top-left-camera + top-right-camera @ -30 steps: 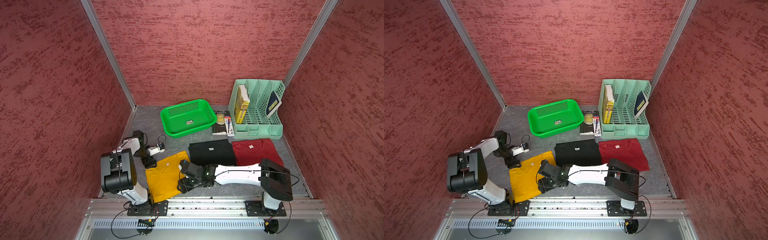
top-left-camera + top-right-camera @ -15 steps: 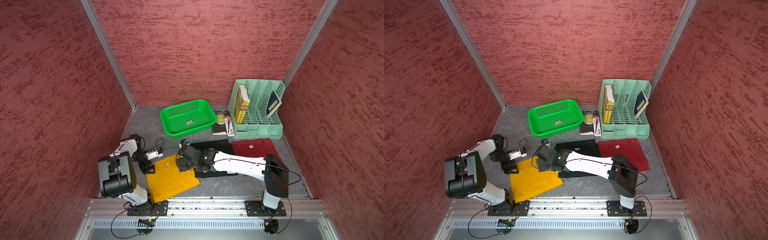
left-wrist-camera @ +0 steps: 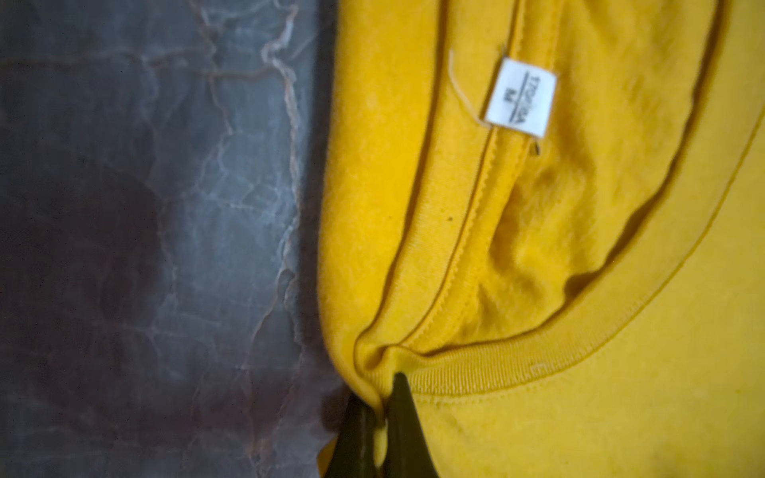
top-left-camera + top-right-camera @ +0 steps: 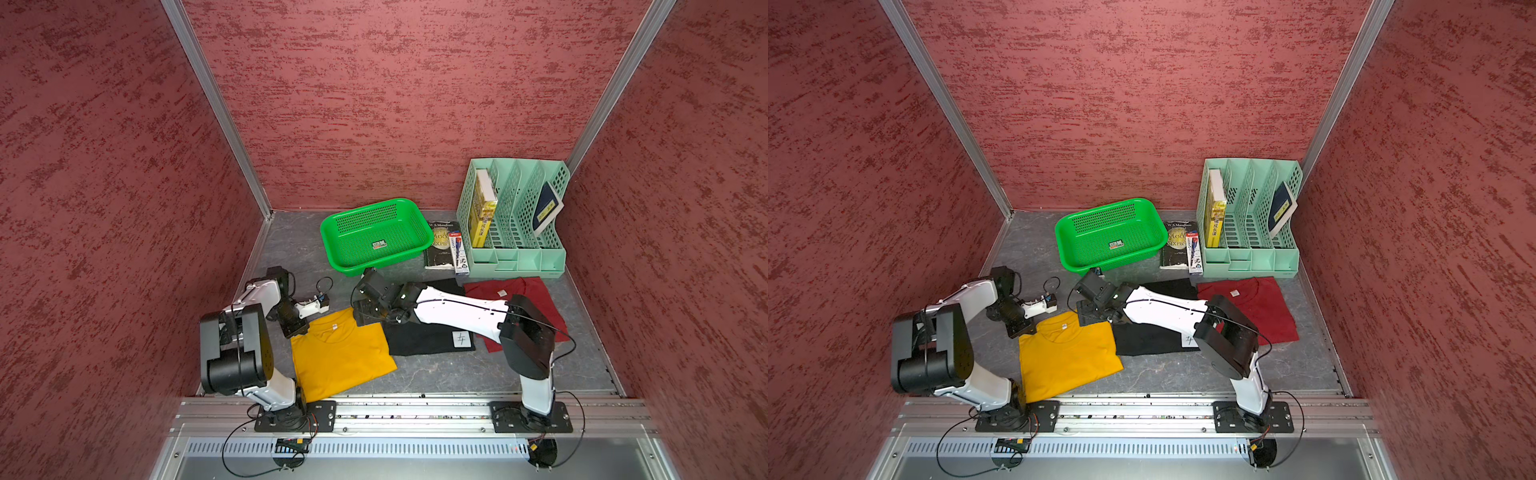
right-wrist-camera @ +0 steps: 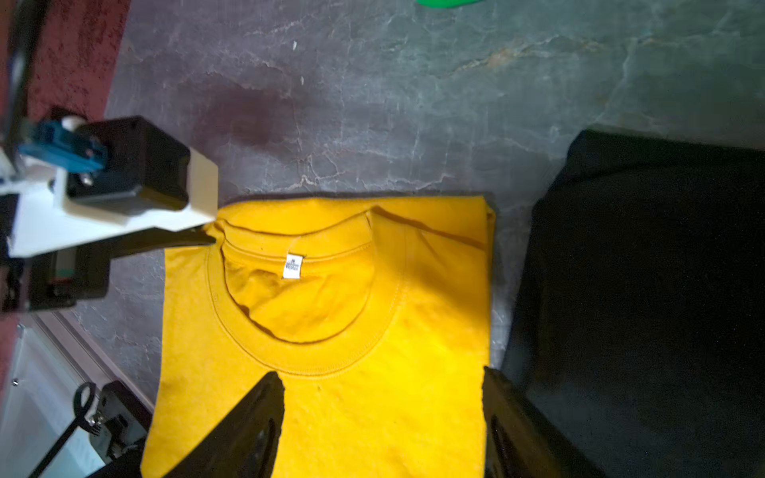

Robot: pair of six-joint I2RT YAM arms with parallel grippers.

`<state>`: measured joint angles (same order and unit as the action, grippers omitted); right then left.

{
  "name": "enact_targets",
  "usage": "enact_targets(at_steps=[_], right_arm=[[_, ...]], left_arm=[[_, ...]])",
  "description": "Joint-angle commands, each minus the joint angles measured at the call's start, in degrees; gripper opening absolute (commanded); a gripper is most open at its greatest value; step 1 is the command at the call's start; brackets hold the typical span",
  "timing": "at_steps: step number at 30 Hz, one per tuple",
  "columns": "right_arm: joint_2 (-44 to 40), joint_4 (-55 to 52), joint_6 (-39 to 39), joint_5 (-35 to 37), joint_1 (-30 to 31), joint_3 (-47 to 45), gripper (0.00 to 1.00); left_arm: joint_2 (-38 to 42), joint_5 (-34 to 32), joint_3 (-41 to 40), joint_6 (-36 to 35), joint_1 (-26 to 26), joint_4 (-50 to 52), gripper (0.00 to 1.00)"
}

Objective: Put the folded t-shirts into the basket
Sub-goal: Pick up the T-shirt from the center of the board.

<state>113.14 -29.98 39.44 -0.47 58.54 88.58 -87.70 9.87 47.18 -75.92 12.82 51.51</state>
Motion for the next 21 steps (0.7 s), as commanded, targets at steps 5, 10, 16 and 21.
enact_targets(at_steps=[5,10,16,21], right_arm=[[4.29,-4.86,7.24,-8.56,-3.73,7.95,0.78],[3.96,-5.58,-8.98,-15.01,-4.83,11.57,0.78],[2.51,-5.33,-38.94,-11.56,-5.75,7.80,0.79],[6.73,-8.35,-47.17,-18.28,-9.45,10.67,0.79]], left_arm=[[16.43,1.19,-4.46,-3.91,-6.12,0.61,0.00],[27.59,1.49,-4.78,-7.77,-10.64,0.05,0.00],[30.12,-0.82,-0.08,-11.71,-13.73,3.46,0.00],[31.13,-1.82,1.45,-12.66,-14.06,4.04,0.00]])
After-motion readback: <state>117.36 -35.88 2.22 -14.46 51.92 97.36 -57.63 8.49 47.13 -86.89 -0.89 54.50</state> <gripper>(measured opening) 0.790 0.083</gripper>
